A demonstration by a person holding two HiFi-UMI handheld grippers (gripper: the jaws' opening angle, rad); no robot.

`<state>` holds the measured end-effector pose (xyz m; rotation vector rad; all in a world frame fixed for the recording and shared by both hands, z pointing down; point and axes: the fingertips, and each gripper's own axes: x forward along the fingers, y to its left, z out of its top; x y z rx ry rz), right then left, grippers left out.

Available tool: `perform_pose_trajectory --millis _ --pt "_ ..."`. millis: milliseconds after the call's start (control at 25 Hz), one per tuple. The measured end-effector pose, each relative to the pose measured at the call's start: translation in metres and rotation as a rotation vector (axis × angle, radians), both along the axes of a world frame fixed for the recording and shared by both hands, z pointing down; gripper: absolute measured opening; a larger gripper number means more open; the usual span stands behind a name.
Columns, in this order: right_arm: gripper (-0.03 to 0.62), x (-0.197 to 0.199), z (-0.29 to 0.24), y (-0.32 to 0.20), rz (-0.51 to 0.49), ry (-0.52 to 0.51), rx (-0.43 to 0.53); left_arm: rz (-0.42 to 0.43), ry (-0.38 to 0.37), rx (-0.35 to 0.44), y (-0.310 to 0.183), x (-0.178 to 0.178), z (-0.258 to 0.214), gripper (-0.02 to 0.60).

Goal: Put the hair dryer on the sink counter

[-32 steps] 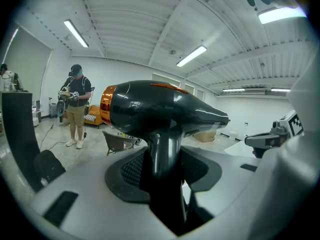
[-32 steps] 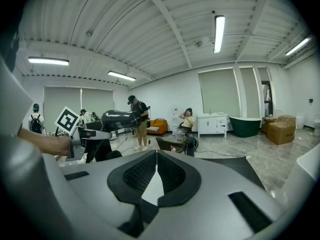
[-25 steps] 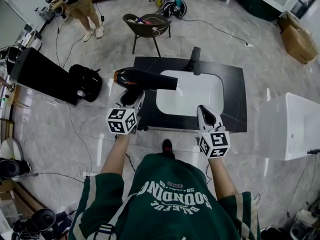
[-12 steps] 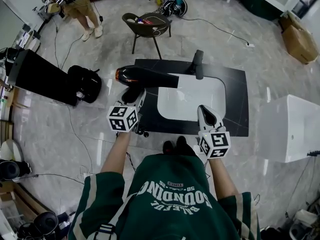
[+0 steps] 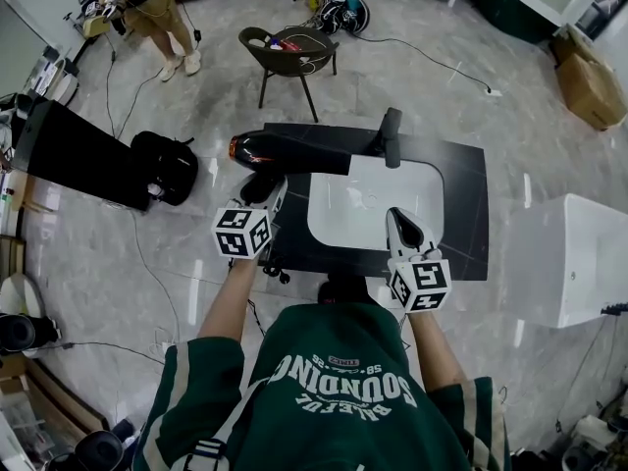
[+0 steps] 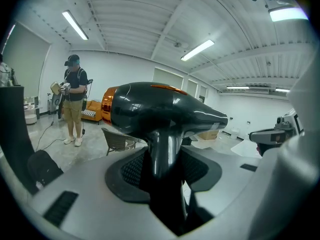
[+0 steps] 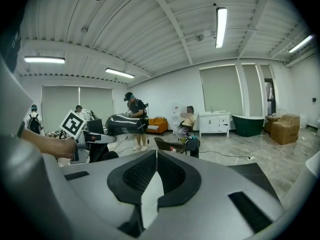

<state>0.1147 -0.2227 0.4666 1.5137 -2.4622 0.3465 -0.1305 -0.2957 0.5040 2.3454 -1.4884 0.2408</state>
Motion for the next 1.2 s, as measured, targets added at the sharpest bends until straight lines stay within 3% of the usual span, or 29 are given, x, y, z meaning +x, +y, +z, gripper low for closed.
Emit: perform_pose_trajectory --millis 1200 --pt "0.044 -0.011 0.042 -0.088 -0.107 0.032 -0.107 -0.028 -0.018 -0.150 -0.098 0.008 0.073 0.184"
